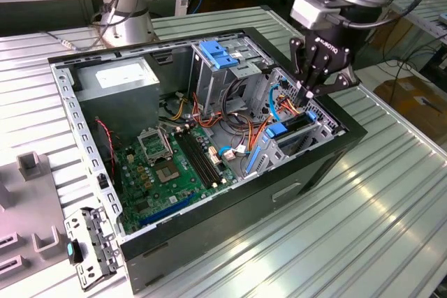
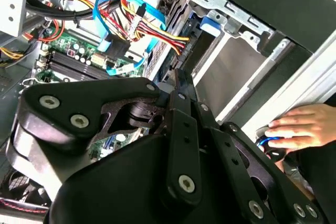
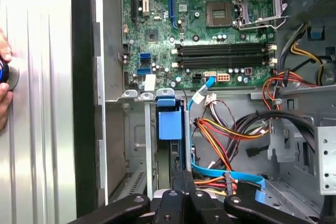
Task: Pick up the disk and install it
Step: 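Insert the second disk wire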
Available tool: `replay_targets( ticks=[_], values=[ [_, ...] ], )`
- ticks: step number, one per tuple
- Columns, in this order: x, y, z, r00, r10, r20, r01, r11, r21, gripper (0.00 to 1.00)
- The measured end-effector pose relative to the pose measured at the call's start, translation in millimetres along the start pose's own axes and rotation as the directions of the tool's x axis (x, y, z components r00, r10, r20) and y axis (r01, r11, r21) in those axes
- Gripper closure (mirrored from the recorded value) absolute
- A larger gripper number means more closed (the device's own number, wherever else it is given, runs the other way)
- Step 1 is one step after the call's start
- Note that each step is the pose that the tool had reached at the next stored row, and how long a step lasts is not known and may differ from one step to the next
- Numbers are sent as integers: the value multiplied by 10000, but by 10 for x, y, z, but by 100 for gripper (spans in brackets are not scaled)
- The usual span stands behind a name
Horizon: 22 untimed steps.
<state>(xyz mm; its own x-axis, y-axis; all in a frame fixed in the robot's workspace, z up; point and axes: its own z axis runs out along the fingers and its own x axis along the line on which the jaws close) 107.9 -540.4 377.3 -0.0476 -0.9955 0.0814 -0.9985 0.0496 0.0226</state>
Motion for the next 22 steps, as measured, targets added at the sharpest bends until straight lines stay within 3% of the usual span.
replay_targets(
  ticks=[1,3,5,6,7,9,11,14,15,16,19,22],
  values=[
    [-3,0,-34,10000,-1,-23,1,10000,-9,89],
    [-13,3,-162,10000,-1,-74,1,10000,-7,89],
    [-30,2,-173,10000,-2,-82,2,10000,-30,89],
    [-82,3,-178,9998,1,-183,-1,10000,-36,89],
    [-180,4,-188,9996,1,-295,-2,10000,-51,89],
    [-256,5,-193,9995,1,-308,-2,10000,-61,89],
    [-403,3,-197,9995,-2,-320,-1,10000,-83,89],
    [-473,2,-123,9995,-3,-330,0,10000,-88,89],
    [-487,2,-123,9993,-3,-372,0,10000,-86,89],
    [-503,3,-123,9989,0,-460,-3,10000,-82,89],
    [-585,8,-130,9970,10,-773,-15,10000,-68,89],
    [-691,13,-137,9968,14,-797,-19,10000,-66,89]
  ],
)
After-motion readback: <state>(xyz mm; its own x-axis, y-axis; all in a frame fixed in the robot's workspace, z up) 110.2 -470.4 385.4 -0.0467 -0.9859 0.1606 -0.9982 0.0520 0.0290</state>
